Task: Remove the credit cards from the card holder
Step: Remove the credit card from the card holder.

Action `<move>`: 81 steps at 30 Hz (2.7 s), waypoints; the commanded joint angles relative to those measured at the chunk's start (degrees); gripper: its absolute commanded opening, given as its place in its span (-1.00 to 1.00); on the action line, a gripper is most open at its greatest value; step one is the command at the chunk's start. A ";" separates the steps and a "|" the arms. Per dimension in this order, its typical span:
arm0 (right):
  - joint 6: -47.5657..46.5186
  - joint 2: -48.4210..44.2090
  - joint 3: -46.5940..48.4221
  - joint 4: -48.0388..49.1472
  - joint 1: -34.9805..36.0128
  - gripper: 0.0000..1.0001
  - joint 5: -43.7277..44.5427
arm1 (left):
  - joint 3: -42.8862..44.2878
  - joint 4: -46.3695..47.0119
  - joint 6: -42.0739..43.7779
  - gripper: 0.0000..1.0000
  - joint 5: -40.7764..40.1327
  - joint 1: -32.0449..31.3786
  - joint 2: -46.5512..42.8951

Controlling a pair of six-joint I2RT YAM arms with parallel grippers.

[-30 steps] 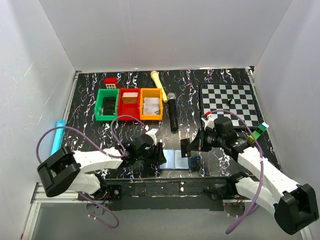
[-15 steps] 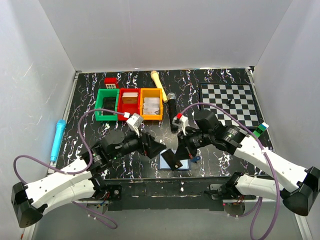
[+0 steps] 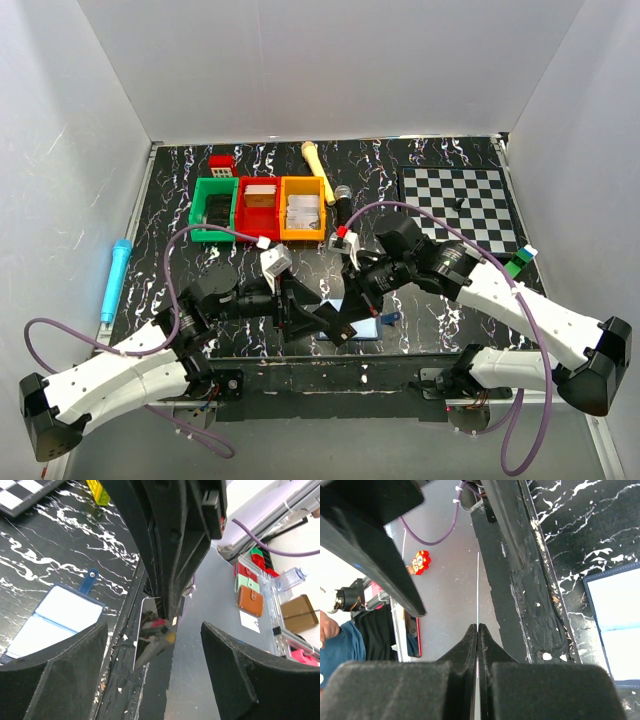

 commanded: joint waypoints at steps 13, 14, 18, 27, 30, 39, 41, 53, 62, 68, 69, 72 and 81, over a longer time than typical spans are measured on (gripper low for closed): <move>-4.50 1.71 6.70 -2.92 1.96 -0.97 -5.10 | -0.21 1.75 3.02 -0.87 8.98 0.36 2.41; -4.50 1.80 6.61 -3.00 1.96 -0.97 -5.11 | -0.47 2.28 2.84 -1.00 9.59 0.36 2.41; -3.71 1.02 6.35 -2.57 1.87 -0.54 -2.66 | -1.35 4.57 1.26 -1.00 10.05 0.45 1.89; 14.37 -18.65 -9.80 24.90 -1.03 0.28 18.69 | -11.02 16.86 -15.17 -1.00 5.02 11.60 -9.80; 20.09 -22.80 -16.49 36.52 -1.03 0.41 20.55 | -11.54 19.40 -17.89 -1.00 5.64 13.01 -9.98; 25.21 -21.31 -16.86 43.23 -1.11 0.47 18.27 | -14.98 39.63 -30.03 -1.00 4.50 13.19 -7.96; 24.95 -20.70 -16.24 42.87 -1.11 0.43 17.49 | -14.98 39.98 -30.29 -1.00 4.33 13.28 -7.96; 27.41 -17.18 -17.03 47.88 -1.03 -0.05 12.21 | -15.77 40.95 -31.88 -1.00 3.36 13.19 -8.22; 29.34 -14.37 -16.06 51.57 -0.94 -0.59 8.35 | -15.86 41.31 -32.14 -1.00 3.27 13.19 -7.17; 25.58 -16.29 -15.01 44.84 -1.11 -0.97 8.87 | -6.74 21.33 -20.40 0.27 3.36 14.07 -9.79; 23.73 -16.82 -14.40 41.94 -1.29 -0.97 9.22 | -3.76 14.31 -16.62 0.53 2.49 14.77 -10.32; 19.95 -17.88 -13.61 34.28 -2.86 -0.97 8.09 | 3.55 -2.32 -7.20 0.87 1.50 18.89 -9.11; 4.30 -15.08 -7.37 13.53 -2.87 -0.97 4.57 | 23.68 -25.46 18.72 0.43 24.62 20.67 7.32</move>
